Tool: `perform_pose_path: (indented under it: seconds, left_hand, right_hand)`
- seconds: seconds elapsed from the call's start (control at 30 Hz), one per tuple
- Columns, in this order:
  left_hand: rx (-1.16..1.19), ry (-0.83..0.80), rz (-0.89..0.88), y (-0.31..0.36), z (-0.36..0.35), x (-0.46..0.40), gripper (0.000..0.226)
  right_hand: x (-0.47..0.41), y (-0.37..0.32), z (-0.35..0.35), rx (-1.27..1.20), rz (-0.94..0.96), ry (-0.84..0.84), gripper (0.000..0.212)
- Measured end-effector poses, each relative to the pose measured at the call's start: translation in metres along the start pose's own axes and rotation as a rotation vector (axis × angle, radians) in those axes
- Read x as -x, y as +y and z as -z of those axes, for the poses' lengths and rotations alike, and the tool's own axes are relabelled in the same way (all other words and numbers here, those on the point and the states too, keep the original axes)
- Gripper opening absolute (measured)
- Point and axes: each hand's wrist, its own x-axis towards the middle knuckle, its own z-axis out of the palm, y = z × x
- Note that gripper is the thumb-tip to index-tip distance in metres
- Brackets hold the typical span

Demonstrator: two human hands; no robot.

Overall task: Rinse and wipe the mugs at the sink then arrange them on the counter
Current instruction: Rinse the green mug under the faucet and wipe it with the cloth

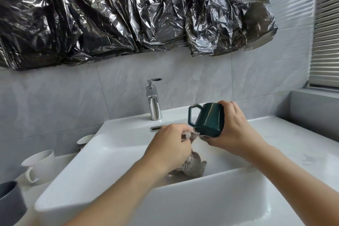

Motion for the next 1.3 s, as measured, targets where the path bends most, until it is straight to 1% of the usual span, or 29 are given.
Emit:
perform_pose_path:
  seconds: [0.03,0.1,0.17,0.23,0.3,0.4,0.43,0.5,0.63,0.8,0.9,1.0,1.07,1.2,1.3]
  left_hand:
    - [0.014,0.018,0.026,-0.006,0.008,-0.002,0.033]
    - [0.167,0.074,0.113,-0.018,0.024,-0.008,0.023]
    - [0.326,0.057,0.175,-0.029,0.036,-0.016,0.019]
    - [0.347,-0.052,0.164,-0.038,0.044,-0.022,0.025]
    - [0.392,-0.180,0.128,-0.046,0.049,-0.026,0.028]
    - [0.609,-0.341,0.129,-0.059,0.058,-0.031,0.030]
    - [0.669,-0.381,0.139,-0.063,0.060,-0.033,0.029]
    - [0.714,-0.405,0.158,-0.072,0.062,-0.037,0.025]
    - [0.724,-0.414,0.146,-0.090,0.057,-0.042,0.029]
    - [0.730,-0.417,0.120,-0.089,0.054,-0.039,0.014]
    - [0.724,-0.392,0.111,-0.089,0.054,-0.039,0.008]
    - [0.640,-0.381,0.105,-0.090,0.058,-0.041,0.007]
    - [0.605,-0.405,0.110,-0.090,0.059,-0.042,0.006]
    - [0.570,-0.446,0.118,-0.087,0.058,-0.041,0.015]
    - [0.536,-0.392,0.157,-0.086,0.053,-0.041,0.017]
  right_hand:
    - [0.000,-0.002,0.001,-0.065,-0.037,-0.014,0.089]
    - [0.002,-0.007,0.002,-0.163,-0.058,-0.086,0.090]
    - [0.003,-0.014,0.002,-0.200,-0.037,-0.178,0.091]
    - [0.003,-0.022,0.002,-0.248,-0.014,-0.229,0.089]
    - [0.003,-0.031,0.002,-0.310,0.011,-0.237,0.088]
    - [-0.001,-0.043,-0.003,-0.285,0.078,-0.242,0.092]
    - [-0.003,-0.044,-0.006,-0.277,0.099,-0.240,0.093]
    - [-0.008,-0.044,-0.013,-0.289,0.123,-0.260,0.095]
    - [-0.014,-0.040,-0.023,-0.315,0.129,-0.380,0.097]
    - [-0.013,-0.039,-0.034,-0.298,0.134,-0.461,0.097]
    - [-0.014,-0.040,-0.031,-0.300,0.158,-0.433,0.100]
    - [-0.013,-0.041,-0.027,-0.289,0.223,-0.402,0.117]
    - [-0.012,-0.044,-0.026,-0.239,0.296,-0.402,0.120]
    - [-0.010,-0.057,-0.031,-0.093,0.401,-0.409,0.108]
    - [-0.008,-0.059,-0.038,-0.060,0.374,-0.375,0.098]
